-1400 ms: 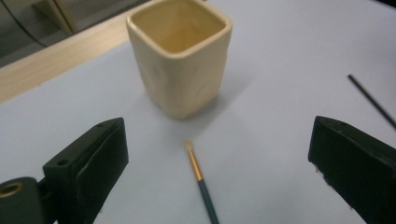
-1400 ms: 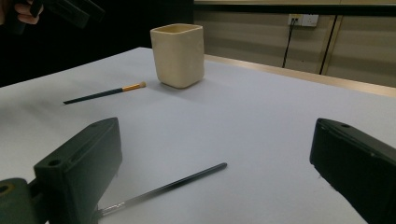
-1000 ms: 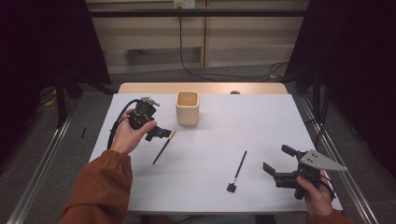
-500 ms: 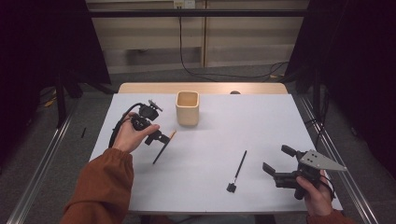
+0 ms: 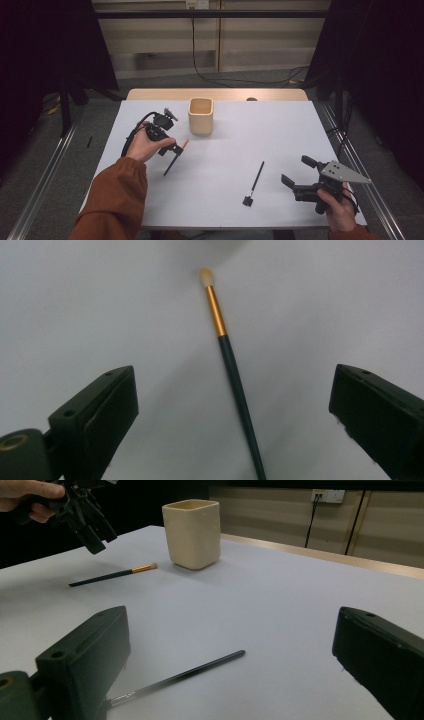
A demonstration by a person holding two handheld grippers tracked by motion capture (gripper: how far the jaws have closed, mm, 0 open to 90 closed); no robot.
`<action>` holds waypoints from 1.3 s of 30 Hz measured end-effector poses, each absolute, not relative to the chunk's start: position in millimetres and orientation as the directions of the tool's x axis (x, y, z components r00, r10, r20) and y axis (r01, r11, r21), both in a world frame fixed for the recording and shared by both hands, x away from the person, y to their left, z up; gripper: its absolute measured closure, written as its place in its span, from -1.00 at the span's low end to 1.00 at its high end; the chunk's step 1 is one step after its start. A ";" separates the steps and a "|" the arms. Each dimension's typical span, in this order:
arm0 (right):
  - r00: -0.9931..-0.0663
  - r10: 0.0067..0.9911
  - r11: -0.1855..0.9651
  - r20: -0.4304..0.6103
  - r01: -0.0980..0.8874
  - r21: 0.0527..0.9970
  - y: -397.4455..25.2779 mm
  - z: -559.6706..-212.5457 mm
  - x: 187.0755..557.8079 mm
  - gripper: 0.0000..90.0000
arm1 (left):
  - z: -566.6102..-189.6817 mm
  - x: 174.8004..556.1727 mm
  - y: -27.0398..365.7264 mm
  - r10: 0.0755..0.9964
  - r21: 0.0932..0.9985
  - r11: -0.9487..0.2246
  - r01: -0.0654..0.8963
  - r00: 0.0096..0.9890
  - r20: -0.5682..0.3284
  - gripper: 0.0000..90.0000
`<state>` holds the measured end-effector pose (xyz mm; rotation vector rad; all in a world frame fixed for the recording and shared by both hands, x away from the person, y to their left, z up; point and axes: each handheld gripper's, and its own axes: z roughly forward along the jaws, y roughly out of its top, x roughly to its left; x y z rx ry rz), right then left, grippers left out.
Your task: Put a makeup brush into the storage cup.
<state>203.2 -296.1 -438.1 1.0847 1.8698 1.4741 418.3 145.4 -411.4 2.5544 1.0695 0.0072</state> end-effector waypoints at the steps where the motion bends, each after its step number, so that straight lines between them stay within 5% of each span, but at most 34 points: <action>1: -0.546 0.834 0.087 0.078 0.270 0.959 -296.0 -438.1 203.3 -0.97 | -412.1 419.5 145.1 0.686 0.335 -0.647 0.685 0.715 -0.136 -0.87; 9: -0.545 0.835 0.088 0.077 0.269 0.959 -296.2 -438.1 203.1 -0.97 | -423.0 427.4 143.1 0.710 0.284 -0.639 0.715 0.690 -0.139 -0.85; 31: -0.551 0.832 0.096 0.072 0.270 0.958 -295.3 -438.6 203.3 -0.97 | -441.3 438.0 125.9 0.722 0.232 -0.633 0.739 0.671 -0.167 0.23; 39: -0.542 0.835 0.071 0.095 0.276 0.958 -296.8 -438.4 203.5 -0.97 | -446.1 439.1 120.5 0.726 0.186 -0.648 0.739 0.673 -0.142 0.41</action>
